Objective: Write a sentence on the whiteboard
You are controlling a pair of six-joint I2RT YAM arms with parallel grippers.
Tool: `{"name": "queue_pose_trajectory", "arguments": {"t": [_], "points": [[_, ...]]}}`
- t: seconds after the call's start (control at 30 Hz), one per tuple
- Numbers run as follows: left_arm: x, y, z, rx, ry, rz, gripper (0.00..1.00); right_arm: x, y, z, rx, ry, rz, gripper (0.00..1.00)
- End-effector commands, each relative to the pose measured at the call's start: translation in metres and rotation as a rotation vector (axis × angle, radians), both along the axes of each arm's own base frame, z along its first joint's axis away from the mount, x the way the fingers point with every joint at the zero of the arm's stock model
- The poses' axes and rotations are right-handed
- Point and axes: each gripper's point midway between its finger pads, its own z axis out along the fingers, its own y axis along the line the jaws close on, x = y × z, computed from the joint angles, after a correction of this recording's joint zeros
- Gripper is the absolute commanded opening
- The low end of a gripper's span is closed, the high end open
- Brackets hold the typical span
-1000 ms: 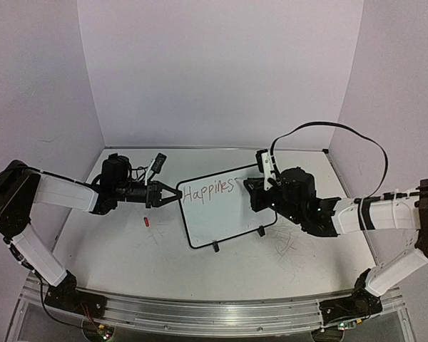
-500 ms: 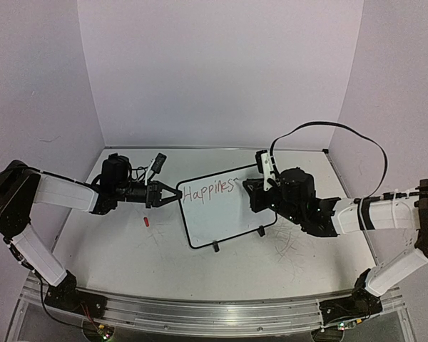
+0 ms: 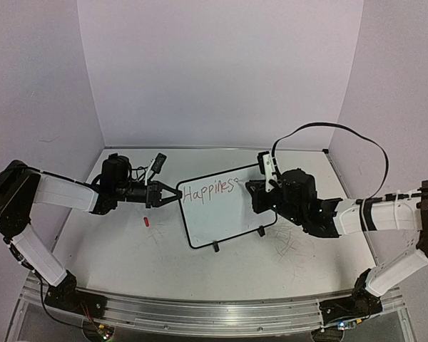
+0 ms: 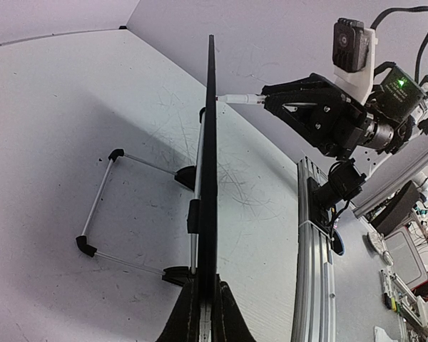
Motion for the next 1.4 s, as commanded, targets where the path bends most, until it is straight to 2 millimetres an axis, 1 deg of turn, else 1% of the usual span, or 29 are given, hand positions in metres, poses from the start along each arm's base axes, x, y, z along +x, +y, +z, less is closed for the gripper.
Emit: {"name": "queue_pose_trajectory", "arguments": {"t": [0.0, 0.37, 0.57, 0.73, 0.97, 1.07, 1.13, 1.17, 1.2, 1.3, 1.37], "points": [[-0.003, -0.004, 0.013, -0.015, -0.02, -0.037, 0.0, 0.0, -0.015, 0.001, -0.012, -0.004, -0.06, 0.0], [-0.003, -0.004, 0.013, -0.016, -0.018, -0.039, 0.0, -0.005, -0.017, -0.011, -0.027, 0.028, -0.046, 0.0], [-0.003, -0.004, 0.013, -0.016, -0.017, -0.038, 0.0, -0.009, -0.01, -0.016, -0.021, 0.048, -0.015, 0.0], [-0.003, -0.004, 0.012, -0.015, -0.016, -0.038, 0.0, -0.01, 0.0, -0.017, -0.009, 0.053, 0.007, 0.0], [-0.003, -0.004, 0.012, -0.014, -0.016, -0.037, 0.0, -0.003, 0.005, -0.003, 0.013, 0.019, -0.002, 0.0], [-0.002, -0.004, 0.011, -0.012, -0.015, -0.034, 0.0, -0.001, 0.006, 0.012, 0.04, -0.008, -0.007, 0.0], [-0.002, -0.004, 0.01, -0.01, -0.012, -0.033, 0.0, -0.012, 0.003, 0.034, 0.086, -0.047, 0.033, 0.0], [-0.002, -0.004, 0.01, -0.01, -0.011, -0.031, 0.0, -0.018, 0.0, 0.038, 0.093, -0.063, 0.053, 0.0], [-0.002, -0.004, 0.01, -0.01, -0.012, -0.03, 0.0, -0.025, -0.006, 0.04, 0.091, -0.079, 0.068, 0.0], [-0.001, -0.003, 0.011, -0.008, -0.022, -0.023, 0.0, -0.044, -0.029, 0.043, 0.064, -0.149, 0.089, 0.0], [-0.001, -0.003, 0.01, -0.006, -0.021, -0.022, 0.0, -0.05, -0.04, 0.045, 0.053, -0.168, 0.087, 0.0]]}}
